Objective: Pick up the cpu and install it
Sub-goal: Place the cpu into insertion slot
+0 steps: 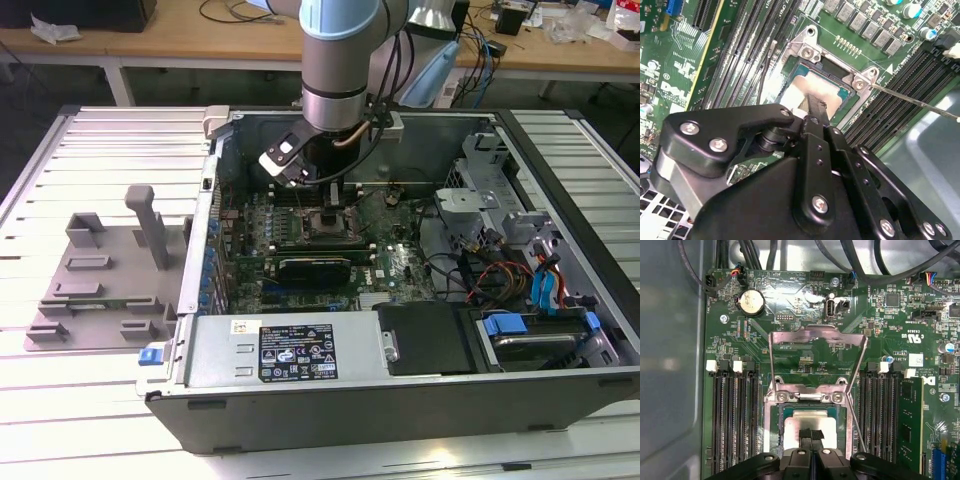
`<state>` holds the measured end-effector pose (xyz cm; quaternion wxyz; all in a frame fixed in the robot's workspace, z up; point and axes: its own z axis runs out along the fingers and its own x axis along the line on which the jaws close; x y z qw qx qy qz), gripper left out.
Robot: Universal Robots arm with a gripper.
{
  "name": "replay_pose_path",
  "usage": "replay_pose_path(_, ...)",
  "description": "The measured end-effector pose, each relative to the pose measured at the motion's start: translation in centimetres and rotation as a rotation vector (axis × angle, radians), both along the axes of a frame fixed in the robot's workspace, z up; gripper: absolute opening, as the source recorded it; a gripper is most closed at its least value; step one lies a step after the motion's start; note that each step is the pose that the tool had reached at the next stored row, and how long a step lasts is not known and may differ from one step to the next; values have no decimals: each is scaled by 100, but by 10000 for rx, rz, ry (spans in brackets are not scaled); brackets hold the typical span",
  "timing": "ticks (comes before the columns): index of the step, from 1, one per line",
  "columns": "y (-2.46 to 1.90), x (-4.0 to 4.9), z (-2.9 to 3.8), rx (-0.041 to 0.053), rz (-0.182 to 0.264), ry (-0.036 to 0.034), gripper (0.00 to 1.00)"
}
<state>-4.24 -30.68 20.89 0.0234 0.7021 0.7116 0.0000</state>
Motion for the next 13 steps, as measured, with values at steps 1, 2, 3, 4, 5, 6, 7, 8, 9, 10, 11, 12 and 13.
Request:
replay_pose_path(1,-2,0,-1,-1,0,0,11)
replay_pose_path(2,-3,0,-1,-2,0,1,11)
replay_pose_path(3,-4,0,-3,-1,1,0,11)
replay_pose_path(4,-3,0,-5,-3,0,1,11)
replay_pose_path(5,-3,0,-7,-2,0,0,11)
replay_pose_path(6,-3,0,-8,-1,0,0,11)
replay_pose_path(7,-3,0,-8,-2,0,0,11)
replay_pose_path(8,-3,0,-8,-2,1,1,11)
replay_pose_path(9,-3,0,-10,0,1,-1,11)
replay_pose_path(10,-3,0,-11,0,1,-1,11)
replay_pose_path(11,-3,0,-13,-1,0,0,11)
replay_pose_path(12,-3,0,-13,-2,1,1,11)
replay_pose_path(13,-3,0,-13,-2,0,1,11)
